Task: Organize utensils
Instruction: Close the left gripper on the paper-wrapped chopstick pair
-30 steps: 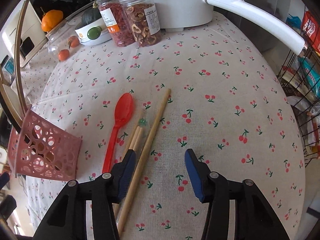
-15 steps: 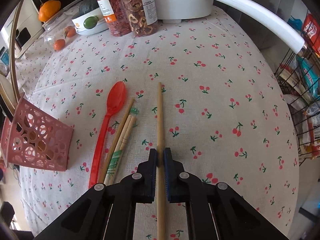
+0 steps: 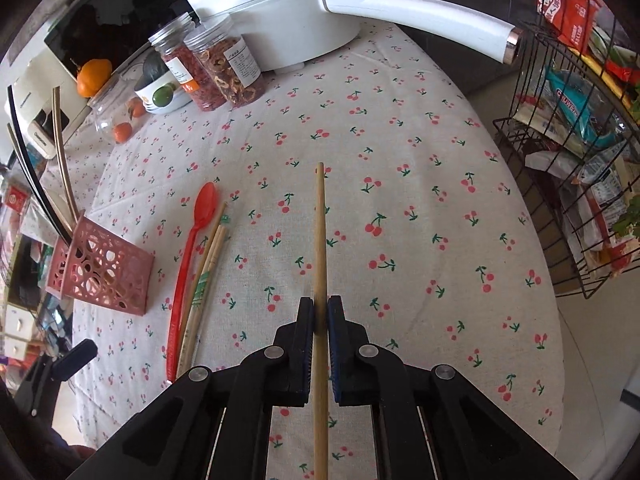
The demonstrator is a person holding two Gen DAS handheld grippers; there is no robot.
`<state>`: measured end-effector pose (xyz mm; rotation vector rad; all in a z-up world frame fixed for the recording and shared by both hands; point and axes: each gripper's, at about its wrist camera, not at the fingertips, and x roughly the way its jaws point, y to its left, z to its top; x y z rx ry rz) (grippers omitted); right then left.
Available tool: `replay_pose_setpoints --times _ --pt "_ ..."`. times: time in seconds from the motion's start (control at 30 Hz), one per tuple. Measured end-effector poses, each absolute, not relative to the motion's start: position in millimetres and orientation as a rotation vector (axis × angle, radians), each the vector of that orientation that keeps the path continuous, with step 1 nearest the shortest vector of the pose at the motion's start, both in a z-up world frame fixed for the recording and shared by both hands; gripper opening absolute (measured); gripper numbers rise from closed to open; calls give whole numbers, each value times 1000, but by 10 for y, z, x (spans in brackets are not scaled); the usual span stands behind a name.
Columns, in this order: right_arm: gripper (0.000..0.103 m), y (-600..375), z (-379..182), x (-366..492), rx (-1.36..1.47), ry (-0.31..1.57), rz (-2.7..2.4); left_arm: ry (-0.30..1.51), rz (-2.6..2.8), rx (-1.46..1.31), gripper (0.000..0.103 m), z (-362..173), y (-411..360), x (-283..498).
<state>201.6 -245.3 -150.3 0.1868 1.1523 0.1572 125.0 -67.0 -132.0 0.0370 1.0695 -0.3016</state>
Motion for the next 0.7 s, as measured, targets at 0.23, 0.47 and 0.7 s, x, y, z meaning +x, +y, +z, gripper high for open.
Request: replay_pose_setpoints --times 0.23,0.47,0.7 --pt "7 -2744 -1408 1930 235 1139 181 1108 -328 -40 41 -1399 -976 1651" --pt "7 -2813 -1357 1890 253 1135 213 1156 -259 8 29 -1513 -1097 1923" --pt "7 -2891 -1356 1844 263 1134 217 1187 -204 61 27 -1603 -1103 2019"
